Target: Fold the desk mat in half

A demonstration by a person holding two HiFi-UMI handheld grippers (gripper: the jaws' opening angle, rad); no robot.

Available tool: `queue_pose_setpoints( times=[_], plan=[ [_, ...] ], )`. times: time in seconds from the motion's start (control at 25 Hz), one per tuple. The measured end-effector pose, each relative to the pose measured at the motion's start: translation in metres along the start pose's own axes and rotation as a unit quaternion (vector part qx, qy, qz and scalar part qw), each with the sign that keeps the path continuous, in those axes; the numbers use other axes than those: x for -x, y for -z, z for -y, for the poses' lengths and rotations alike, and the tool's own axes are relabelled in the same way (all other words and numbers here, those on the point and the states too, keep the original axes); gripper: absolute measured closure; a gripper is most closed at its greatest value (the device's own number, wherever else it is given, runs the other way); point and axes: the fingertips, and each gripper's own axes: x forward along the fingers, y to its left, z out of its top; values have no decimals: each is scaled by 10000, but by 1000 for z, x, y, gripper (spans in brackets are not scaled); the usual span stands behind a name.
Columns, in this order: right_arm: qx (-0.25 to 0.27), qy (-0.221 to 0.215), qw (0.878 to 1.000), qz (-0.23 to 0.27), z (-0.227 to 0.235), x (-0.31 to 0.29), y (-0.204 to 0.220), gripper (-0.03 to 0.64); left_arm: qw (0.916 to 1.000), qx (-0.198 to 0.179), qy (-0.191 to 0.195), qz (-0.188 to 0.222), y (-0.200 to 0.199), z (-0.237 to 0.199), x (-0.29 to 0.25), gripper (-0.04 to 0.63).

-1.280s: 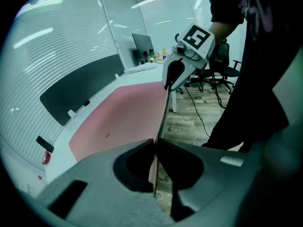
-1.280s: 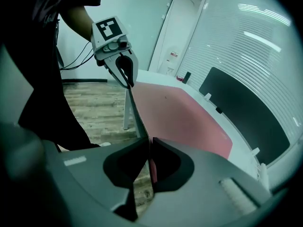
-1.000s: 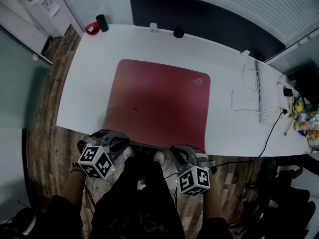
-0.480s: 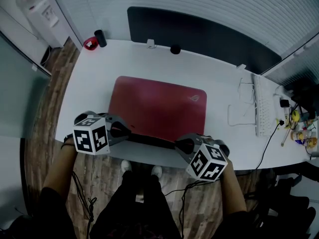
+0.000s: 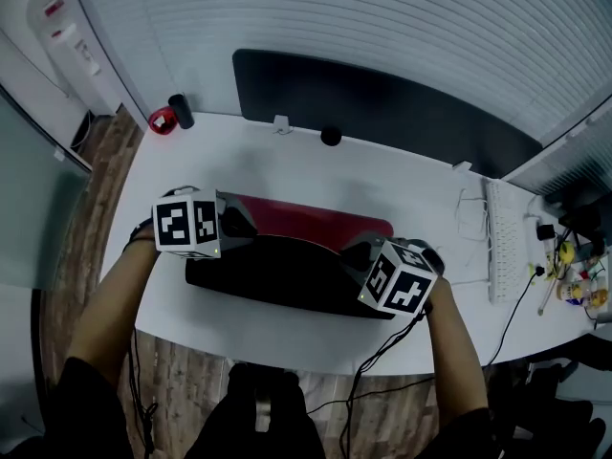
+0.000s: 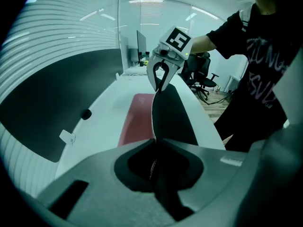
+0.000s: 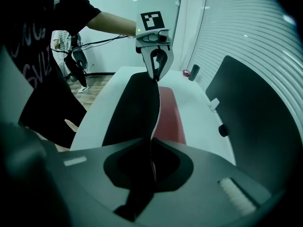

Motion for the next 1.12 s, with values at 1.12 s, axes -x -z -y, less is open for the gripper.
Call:
queue_pose_setpoints(
  times=[1.12],
  plan=[
    [-110,535,9981,-302,97,-91,39,550,9955,331,-839,-285,59,-107,-75,556]
  ],
)
